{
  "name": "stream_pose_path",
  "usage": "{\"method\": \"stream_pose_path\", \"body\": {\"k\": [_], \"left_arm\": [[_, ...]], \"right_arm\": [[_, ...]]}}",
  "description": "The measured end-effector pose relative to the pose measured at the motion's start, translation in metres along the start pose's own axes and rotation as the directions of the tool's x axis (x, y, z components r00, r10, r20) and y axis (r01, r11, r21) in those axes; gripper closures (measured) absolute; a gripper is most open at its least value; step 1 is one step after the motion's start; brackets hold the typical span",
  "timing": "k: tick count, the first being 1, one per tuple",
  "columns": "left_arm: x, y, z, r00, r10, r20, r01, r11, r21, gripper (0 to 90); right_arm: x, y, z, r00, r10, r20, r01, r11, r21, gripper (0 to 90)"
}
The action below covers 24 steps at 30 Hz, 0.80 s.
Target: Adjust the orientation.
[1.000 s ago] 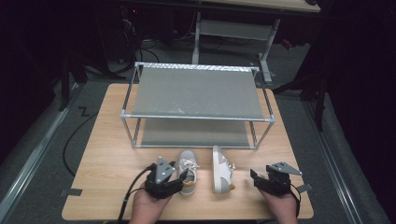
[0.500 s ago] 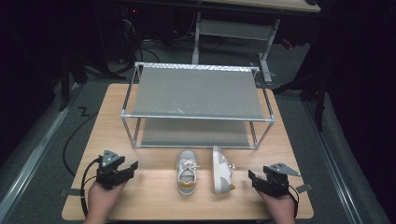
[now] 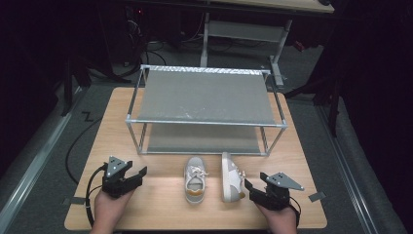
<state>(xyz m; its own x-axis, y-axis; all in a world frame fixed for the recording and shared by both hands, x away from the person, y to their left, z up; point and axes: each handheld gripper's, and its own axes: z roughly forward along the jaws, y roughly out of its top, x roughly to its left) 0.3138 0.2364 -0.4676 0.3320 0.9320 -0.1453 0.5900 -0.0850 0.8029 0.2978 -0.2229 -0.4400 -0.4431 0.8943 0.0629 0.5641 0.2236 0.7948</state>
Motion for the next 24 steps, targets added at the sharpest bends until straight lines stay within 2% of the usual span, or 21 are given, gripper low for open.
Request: {"method": "stream_pose_path", "body": {"k": [3, 10, 19, 24], "left_arm": [[0.000, 0.000, 0.000, 0.9999, -0.012, 0.010, 0.012, 0.9999, -0.004, 38.8], [-0.002, -0.001, 0.001, 1.0000, 0.000, 0.010, 0.000, 1.0000, 0.004, 38.7], [-0.002, -0.001, 0.003, 0.9999, 0.007, 0.009, -0.007, 0.9999, 0.013, 38.7], [-0.002, -0.001, 0.003, 0.9999, 0.008, 0.009, -0.008, 0.9998, 0.018, 38.6]], "right_arm": [[0.008, 0.003, -0.002, 0.9997, -0.004, -0.023, 0.004, 1.000, -0.014, 33.9], [0.015, 0.003, -0.002, 0.9990, -0.018, -0.041, 0.017, 1.000, -0.021, 36.7], [0.021, 0.001, 0.007, 0.9979, -0.038, -0.051, 0.039, 0.999, 0.011, 37.5], [0.021, 0.001, 0.009, 0.9983, -0.029, -0.051, 0.030, 0.999, 0.012, 35.8]]}}
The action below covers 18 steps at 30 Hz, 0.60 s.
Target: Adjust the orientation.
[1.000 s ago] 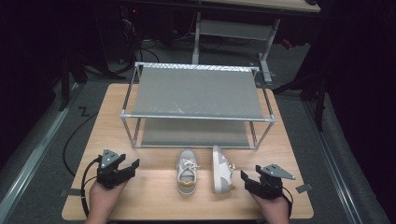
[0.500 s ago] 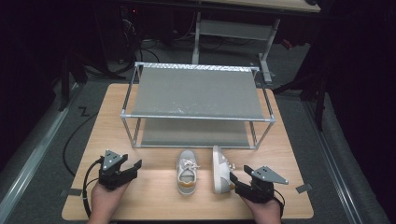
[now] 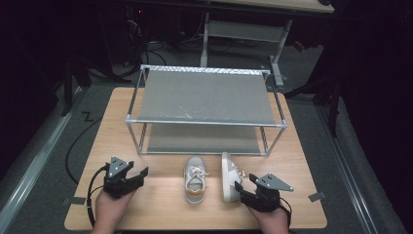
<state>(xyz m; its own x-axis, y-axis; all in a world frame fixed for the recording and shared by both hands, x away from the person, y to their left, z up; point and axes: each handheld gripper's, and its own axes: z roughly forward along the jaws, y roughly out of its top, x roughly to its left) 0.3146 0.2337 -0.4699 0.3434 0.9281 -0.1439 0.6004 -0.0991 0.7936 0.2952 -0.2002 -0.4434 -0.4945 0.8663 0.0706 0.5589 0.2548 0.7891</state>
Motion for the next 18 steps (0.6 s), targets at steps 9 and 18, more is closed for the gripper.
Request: {"method": "stream_pose_path", "body": {"k": [9, 18], "left_arm": [[0.000, 0.000, 0.002, 1.0000, 0.002, 0.004, -0.002, 1.0000, 0.006, 38.6], [-0.001, 0.000, 0.002, 1.0000, 0.006, 0.005, -0.006, 0.9999, 0.011, 38.7]], "right_arm": [[0.006, 0.002, 0.005, 0.9999, 0.002, -0.014, -0.003, 1.000, -0.013, 29.9], [0.019, 0.007, 0.010, 0.9993, -0.020, -0.031, 0.020, 0.999, -0.028, 30.0]]}}
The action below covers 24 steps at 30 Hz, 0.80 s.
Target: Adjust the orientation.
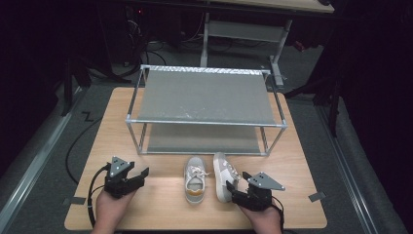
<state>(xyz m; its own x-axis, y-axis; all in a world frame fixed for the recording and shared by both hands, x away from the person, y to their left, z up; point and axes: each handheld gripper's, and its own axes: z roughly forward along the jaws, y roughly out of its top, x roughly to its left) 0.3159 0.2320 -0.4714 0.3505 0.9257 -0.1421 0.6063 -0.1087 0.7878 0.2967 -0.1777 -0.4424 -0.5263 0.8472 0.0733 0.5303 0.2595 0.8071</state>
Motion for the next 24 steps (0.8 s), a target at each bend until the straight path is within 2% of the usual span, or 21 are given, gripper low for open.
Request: {"method": "stream_pose_path", "body": {"k": [3, 16, 24], "left_arm": [[-0.0004, -0.0001, 0.0008, 1.0000, -0.001, 0.002, 0.001, 1.0000, 0.001, 38.6], [-0.0028, -0.0007, 0.0021, 1.0000, 0.004, 0.001, -0.004, 1.0000, 0.004, 38.7], [-0.0049, -0.0012, 0.0043, 0.9998, 0.007, -0.018, -0.007, 0.9999, 0.009, 38.7]], "right_arm": [[0.0019, 0.0007, 0.0007, 0.9999, -0.015, 0.001, 0.015, 1.000, -0.002, 30.0], [0.0066, 0.0011, -0.0012, 0.9993, -0.027, -0.028, 0.026, 0.999, -0.023, 29.7], [0.0031, 0.0032, -0.0072, 0.9994, -0.013, -0.031, 0.012, 0.999, -0.044, 30.7]]}}
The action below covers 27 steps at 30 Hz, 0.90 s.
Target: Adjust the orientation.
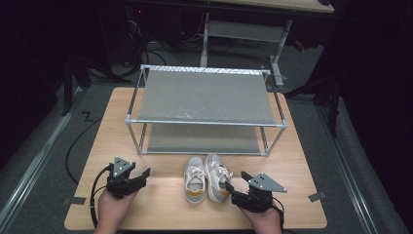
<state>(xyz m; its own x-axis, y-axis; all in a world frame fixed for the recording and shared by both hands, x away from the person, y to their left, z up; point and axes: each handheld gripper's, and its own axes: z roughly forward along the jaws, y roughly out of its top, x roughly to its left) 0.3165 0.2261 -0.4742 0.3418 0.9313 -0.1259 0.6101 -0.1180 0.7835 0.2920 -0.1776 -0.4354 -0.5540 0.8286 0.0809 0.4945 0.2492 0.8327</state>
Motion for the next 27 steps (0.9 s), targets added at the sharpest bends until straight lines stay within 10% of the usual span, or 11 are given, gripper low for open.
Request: {"method": "stream_pose_path", "body": {"k": [6, 11, 21, 27], "left_arm": [[-0.008, 0.005, -0.005, 0.9979, 0.062, 0.020, -0.061, 0.9978, -0.026, 38.8], [-0.025, 0.011, -0.015, 0.9908, 0.059, 0.122, -0.049, 0.9953, -0.084, 40.6], [-0.094, 0.014, -0.016, 0.9428, 0.258, 0.211, -0.236, 0.9636, -0.125, 41.3], [-0.090, 0.012, -0.014, 0.9505, 0.212, 0.227, -0.192, 0.9754, -0.108, 42.5]], "right_arm": [[0.000, 0.000, 0.003, 0.9999, 0.003, 0.013, -0.004, 1.000, 0.017, 37.0], [0.000, -0.001, 0.011, 0.9997, -0.008, 0.025, 0.007, 0.999, 0.051, 48.6], [-0.003, -0.011, 0.034, 0.9999, -0.003, -0.011, 0.004, 0.991, 0.131, 74.2], [-0.009, -0.001, 0.015, 0.9970, -0.023, 0.074, 0.019, 0.998, 0.056, 82.0]]}}
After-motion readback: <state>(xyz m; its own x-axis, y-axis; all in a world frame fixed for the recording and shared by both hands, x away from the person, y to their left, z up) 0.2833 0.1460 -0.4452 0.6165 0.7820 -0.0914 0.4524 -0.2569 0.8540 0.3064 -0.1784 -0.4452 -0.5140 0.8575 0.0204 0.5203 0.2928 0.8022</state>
